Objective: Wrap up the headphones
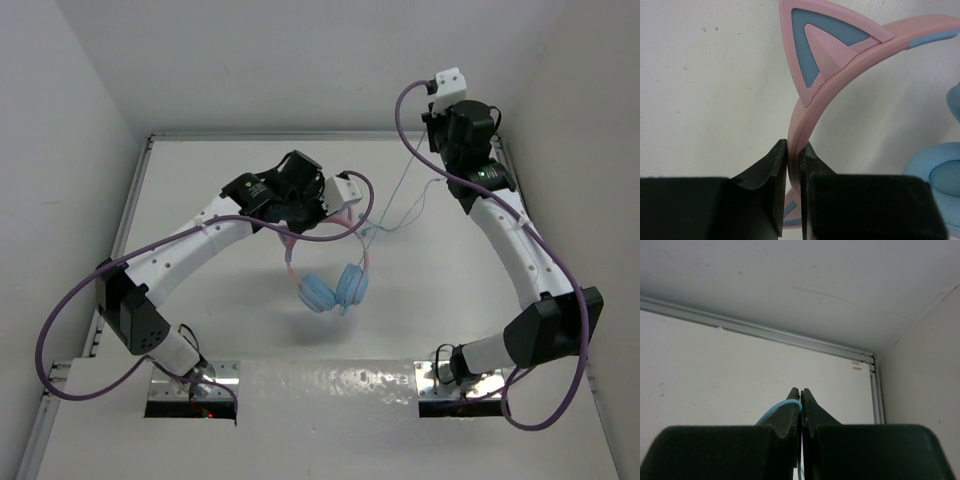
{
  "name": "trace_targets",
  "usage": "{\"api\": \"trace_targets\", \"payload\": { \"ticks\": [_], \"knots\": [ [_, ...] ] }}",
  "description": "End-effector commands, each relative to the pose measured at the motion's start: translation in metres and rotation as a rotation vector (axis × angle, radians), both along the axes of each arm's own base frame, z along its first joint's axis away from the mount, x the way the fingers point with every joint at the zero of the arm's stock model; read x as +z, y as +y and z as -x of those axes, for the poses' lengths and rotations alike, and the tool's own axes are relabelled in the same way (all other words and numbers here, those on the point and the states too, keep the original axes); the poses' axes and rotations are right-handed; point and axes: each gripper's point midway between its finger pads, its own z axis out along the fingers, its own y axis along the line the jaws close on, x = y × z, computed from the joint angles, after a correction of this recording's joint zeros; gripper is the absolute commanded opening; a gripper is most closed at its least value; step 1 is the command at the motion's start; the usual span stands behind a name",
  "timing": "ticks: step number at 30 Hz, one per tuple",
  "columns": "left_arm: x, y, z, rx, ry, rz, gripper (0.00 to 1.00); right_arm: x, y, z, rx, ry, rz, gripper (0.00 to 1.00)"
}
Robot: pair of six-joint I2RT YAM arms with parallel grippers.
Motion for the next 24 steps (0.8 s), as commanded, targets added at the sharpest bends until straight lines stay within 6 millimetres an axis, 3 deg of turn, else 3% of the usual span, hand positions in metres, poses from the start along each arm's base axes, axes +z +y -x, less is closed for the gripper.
{"api": "trace_targets", "payload": {
  "ticks": [1,3,6,10,14,18,24],
  "knots": [
    [0.039,-0.003,0.008,-0.027,-0.048,0.093,0.0,0.016,0.005,-0.004,0.013,-0.054,-0.096,0.0],
    [0.04,-0.006,0.007,-0.025,-0.043,0.104,0.0,0.012,0.01,-0.01,0.03,-0.019,-0.103,0.0],
    [0.034,-0.01,-0.001,0.012,-0.04,0.108,0.0,0.025,0.026,-0.012,0.089,-0.023,-0.161,0.0],
    [0.024,-0.019,-0.016,0.068,-0.038,0.121,0.0,0.041,0.065,0.003,0.174,-0.109,-0.201,0.0],
    [0.018,-0.025,-0.021,0.084,-0.029,0.135,0.0,0.053,0.077,0.012,0.2,-0.129,-0.291,0.0],
    [0.025,-0.03,-0.022,0.076,-0.029,0.158,0.0,0.051,0.073,0.014,0.177,-0.122,-0.314,0.0],
    [0.048,-0.024,-0.021,0.092,-0.066,0.178,0.0,0.001,0.033,0.007,-0.005,-0.04,-0.313,0.0]
  ]
}}
